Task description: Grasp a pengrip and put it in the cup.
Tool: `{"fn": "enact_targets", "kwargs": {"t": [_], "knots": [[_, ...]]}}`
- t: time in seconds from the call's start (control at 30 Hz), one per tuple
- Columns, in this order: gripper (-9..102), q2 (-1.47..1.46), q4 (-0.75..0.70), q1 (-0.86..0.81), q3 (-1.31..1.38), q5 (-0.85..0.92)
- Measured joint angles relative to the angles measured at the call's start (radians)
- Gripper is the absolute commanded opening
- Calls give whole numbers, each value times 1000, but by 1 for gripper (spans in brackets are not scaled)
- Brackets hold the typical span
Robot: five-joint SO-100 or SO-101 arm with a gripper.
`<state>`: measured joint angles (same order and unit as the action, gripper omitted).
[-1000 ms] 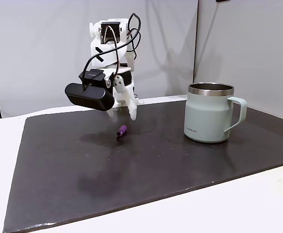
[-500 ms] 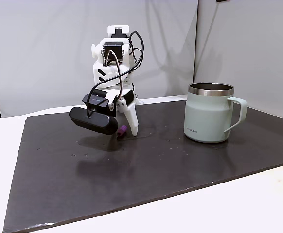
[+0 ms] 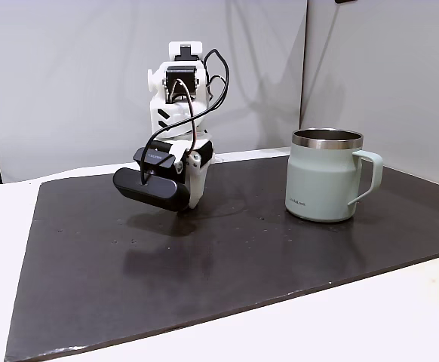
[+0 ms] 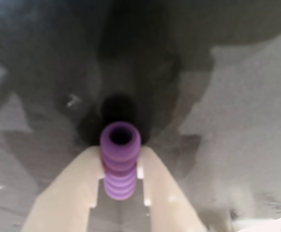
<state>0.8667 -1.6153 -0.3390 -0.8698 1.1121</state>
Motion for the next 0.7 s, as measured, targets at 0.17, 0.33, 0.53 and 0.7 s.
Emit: {"fn": "enact_targets", "kwargs": {"t": [0.17,0.33,0.53,0.7], "knots": [[0,-3,-130,-6,144,-55],[0,64,-175,17,264,-100],[0,232,-175,91,276,-158],[0,325,-176,198,281,-239]]}}
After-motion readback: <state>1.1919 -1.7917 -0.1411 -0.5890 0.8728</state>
